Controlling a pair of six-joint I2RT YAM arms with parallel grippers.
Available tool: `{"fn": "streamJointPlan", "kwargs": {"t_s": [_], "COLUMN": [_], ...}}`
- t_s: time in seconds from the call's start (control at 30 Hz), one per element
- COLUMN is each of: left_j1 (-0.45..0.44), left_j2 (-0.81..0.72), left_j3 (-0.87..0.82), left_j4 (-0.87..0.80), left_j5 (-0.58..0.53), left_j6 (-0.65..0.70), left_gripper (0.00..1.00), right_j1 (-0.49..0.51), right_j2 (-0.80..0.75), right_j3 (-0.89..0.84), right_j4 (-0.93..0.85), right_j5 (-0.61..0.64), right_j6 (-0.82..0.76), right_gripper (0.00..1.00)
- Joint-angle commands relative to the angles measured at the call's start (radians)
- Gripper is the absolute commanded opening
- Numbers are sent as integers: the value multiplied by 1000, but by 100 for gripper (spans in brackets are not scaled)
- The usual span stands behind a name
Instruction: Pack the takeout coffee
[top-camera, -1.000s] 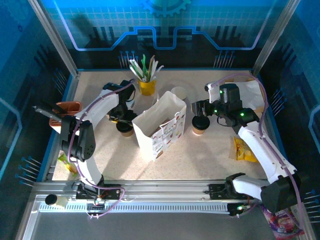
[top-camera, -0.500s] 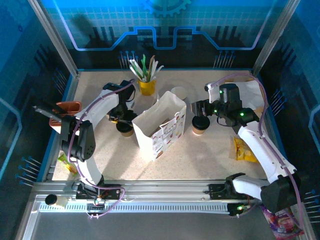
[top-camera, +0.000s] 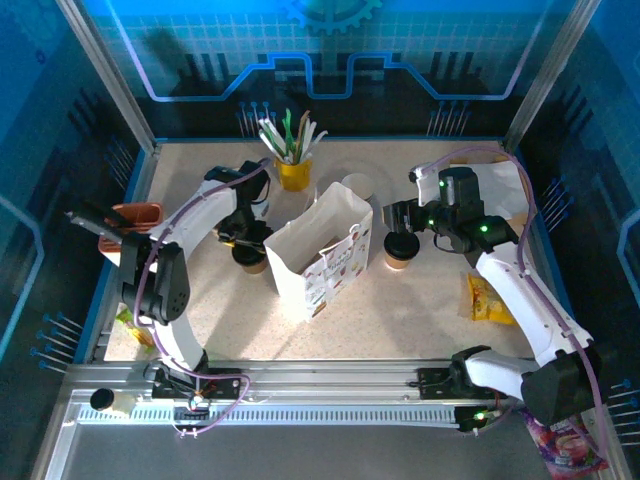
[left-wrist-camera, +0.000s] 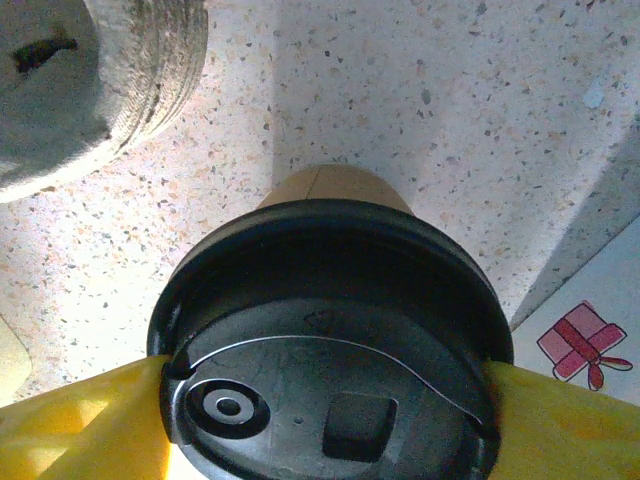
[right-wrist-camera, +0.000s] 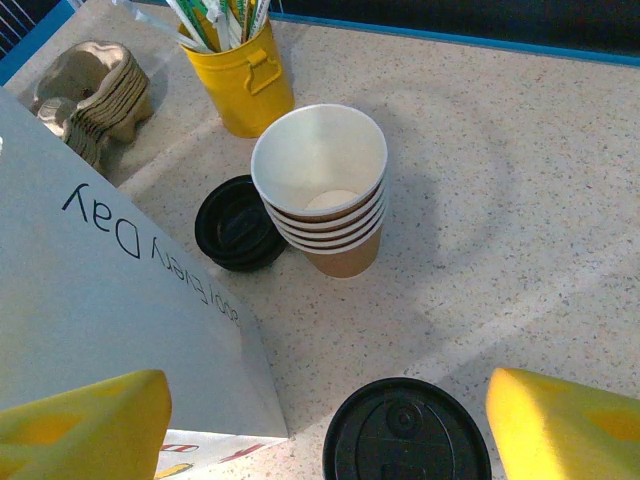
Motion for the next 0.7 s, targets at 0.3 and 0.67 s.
{"fn": "streamJointPlan", "kwargs": {"t_s": [0.3, 0.67], "left_j1": [80, 88], "left_j2": [-239, -420], "left_j3": [-43, 170], "left_j4": [16, -63], "left_j5": [21, 25], "left_j6": [3, 5], "left_gripper": [66, 64], "right_j1": [-13, 13], "right_j2": [0, 32], "right_j3": [4, 141], "right_j4": [9, -68], "right_j5": [-59, -60], "right_j6": [27, 29], "right_gripper": [83, 83]}}
